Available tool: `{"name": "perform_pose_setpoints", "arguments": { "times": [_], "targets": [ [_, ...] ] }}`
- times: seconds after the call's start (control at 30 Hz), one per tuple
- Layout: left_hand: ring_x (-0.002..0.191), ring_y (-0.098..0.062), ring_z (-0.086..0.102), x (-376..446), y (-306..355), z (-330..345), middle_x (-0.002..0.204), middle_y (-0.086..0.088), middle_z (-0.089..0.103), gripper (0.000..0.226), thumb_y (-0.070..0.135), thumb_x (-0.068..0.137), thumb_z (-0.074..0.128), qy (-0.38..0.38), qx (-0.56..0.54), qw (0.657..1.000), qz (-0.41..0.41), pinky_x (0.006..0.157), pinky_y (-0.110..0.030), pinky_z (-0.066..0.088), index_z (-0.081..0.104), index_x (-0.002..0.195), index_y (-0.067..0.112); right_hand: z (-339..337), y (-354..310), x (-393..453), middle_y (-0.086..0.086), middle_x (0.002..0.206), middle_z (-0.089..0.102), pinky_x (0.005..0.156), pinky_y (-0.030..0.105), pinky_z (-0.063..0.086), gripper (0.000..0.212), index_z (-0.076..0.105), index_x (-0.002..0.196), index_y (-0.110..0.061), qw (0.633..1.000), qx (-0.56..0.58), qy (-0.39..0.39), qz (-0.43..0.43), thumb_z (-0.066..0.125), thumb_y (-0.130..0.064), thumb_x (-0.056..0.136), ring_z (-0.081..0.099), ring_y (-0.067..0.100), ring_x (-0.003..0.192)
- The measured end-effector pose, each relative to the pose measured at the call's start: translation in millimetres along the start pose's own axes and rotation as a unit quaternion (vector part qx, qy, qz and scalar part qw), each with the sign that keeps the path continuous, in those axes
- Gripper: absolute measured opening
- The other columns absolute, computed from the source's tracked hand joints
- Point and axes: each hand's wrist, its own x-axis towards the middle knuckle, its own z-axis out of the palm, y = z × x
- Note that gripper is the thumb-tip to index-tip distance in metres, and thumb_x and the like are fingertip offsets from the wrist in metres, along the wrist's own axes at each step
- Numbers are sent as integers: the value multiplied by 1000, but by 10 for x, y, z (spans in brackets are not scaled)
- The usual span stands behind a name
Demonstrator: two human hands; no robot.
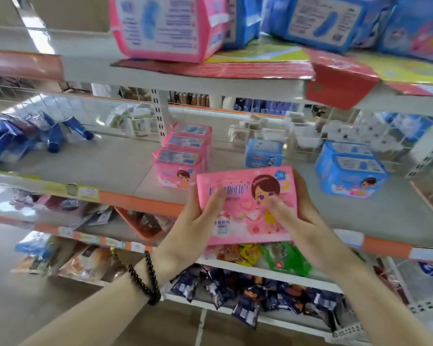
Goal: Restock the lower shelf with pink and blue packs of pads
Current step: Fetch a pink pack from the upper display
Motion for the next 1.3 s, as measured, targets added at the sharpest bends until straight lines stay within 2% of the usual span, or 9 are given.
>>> {"name": "perform_pose_setpoints", "arguments": {
  "times": [0.2,0.33,0.53,0.67,0.77,0.83,0.9,1.13,1.3],
  "targets": [
    [108,-18,71,89,-235,-573,117,2,73,45,50,97,37,-52,30,996,-60,90,-38,60,45,135,28,475,241,236,-32,112,67,87,9,48,44,35,131,-49,999,-7,8,34,51,-45,90,62,-10,108],
    [109,-20,71,236,-326,-769,117,1,73,47,54,94,38,-48,20,994,-91,93,-43,57,49,132,29,557,358,437,-33,116,66,101,28,46,55,27,142,-45,998,-34,-10,56,46,-54,91,62,-7,112],
    [97,-17,75,457,-502,-844,106,1,78,49,47,91,40,-13,-21,994,-111,75,-23,59,54,126,17,549,591,776,-19,124,67,106,44,48,58,25,148,-35,996,-42,-44,70,45,-54,98,63,3,116],
    [102,-21,74,563,-562,-815,111,-1,76,46,44,92,40,8,-23,993,-113,79,-27,60,51,131,20,472,703,909,-28,119,66,104,34,47,70,14,154,-41,996,-22,-49,72,48,-57,95,63,-4,110],
    [106,-21,73,638,-576,-873,113,0,75,45,41,93,41,14,-18,995,-98,81,-29,60,47,135,25,398,697,1020,-30,106,68,85,26,49,85,13,155,-41,994,-30,-64,81,54,-64,84,65,-7,89],
    [105,-19,73,669,-580,-920,112,2,75,44,39,93,42,9,-13,996,-84,80,-27,60,46,135,26,374,682,1087,-19,102,71,69,23,51,76,30,147,-35,994,-29,-71,81,58,-63,82,65,-2,79],
    [103,-16,73,693,-573,-970,109,6,76,42,35,92,41,11,-22,997,-70,78,-25,60,45,132,27,377,662,1152,-9,105,72,70,26,56,58,44,130,-34,992,-41,-68,101,62,-61,82,70,9,89],
    [104,-16,72,722,-684,-1314,109,7,75,43,31,93,41,9,-4,998,-68,75,-27,61,43,135,27,605,783,1321,-19,82,67,71,19,44,23,57,100,-32,964,-156,-106,190,66,-51,91,62,-10,73],
    [103,-17,73,871,-704,-1740,118,-1,70,40,42,94,45,-26,61,994,-87,70,-29,62,42,134,34,915,765,1464,-11,89,70,61,5,42,20,59,110,-26,978,-121,-62,156,66,-35,93,65,-9,74]
  ]
}}
